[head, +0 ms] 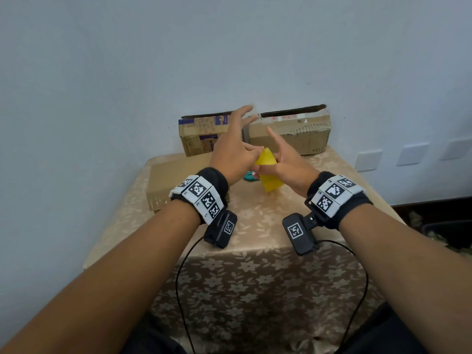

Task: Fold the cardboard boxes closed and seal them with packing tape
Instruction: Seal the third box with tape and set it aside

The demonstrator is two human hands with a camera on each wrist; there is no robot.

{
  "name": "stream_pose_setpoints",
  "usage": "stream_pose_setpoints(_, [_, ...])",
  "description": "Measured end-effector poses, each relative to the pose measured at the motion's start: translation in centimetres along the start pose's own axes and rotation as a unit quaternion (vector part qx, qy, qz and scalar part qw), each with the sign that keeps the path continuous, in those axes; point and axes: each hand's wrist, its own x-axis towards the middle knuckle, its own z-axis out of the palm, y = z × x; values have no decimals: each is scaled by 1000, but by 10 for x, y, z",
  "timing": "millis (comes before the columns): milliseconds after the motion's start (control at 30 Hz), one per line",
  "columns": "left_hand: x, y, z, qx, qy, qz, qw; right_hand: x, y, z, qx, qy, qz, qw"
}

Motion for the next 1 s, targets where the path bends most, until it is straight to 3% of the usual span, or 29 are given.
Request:
stream_pose_setpoints(333, [-1, 1, 5, 9, 13, 30, 999, 4, 4, -1, -26, 22, -13, 999])
stream_pose_setpoints(1000, [9, -11, -7, -45, 103, -75, 991, 6, 9, -2, 32, 154, 35, 987])
